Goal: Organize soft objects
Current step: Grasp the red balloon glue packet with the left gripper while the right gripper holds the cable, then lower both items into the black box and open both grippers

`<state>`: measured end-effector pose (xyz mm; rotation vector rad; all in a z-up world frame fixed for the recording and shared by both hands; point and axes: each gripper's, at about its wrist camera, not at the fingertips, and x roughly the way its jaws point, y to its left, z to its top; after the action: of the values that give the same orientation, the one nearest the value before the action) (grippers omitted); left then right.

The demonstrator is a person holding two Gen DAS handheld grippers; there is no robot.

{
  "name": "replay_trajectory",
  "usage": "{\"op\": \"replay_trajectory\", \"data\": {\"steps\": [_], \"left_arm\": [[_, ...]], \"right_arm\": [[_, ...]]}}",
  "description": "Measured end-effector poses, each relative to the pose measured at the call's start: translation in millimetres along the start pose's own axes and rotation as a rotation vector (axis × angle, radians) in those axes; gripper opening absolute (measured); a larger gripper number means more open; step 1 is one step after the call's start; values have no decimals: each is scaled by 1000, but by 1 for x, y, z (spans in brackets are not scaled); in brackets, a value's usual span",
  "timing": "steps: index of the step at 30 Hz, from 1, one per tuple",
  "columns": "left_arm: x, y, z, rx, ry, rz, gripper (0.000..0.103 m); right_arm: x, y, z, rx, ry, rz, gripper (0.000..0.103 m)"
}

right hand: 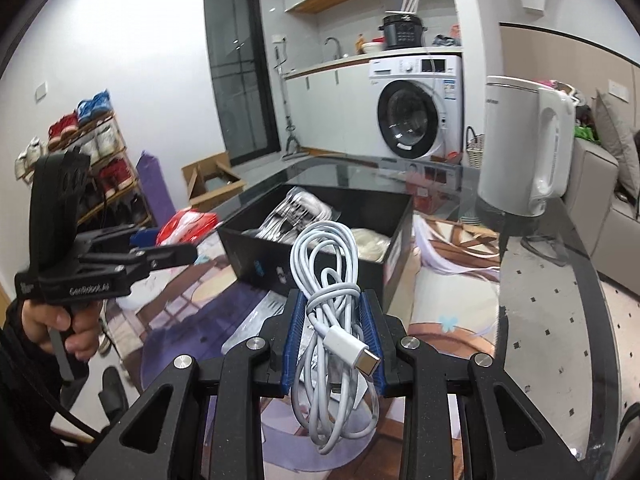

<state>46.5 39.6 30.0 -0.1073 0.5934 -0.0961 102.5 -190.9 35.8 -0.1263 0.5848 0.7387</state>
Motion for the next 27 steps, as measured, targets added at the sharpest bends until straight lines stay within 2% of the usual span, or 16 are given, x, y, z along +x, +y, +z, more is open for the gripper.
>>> {"op": "replay_trajectory", "data": {"steps": [13, 27], "left_arm": [[1, -3, 14, 0, -32, 12, 52], [27, -11, 42, 20, -46, 4, 52]], "right_arm": [[-3, 1, 17, 20, -47, -10, 29], [19, 4, 51, -19, -53, -15, 29]]}}
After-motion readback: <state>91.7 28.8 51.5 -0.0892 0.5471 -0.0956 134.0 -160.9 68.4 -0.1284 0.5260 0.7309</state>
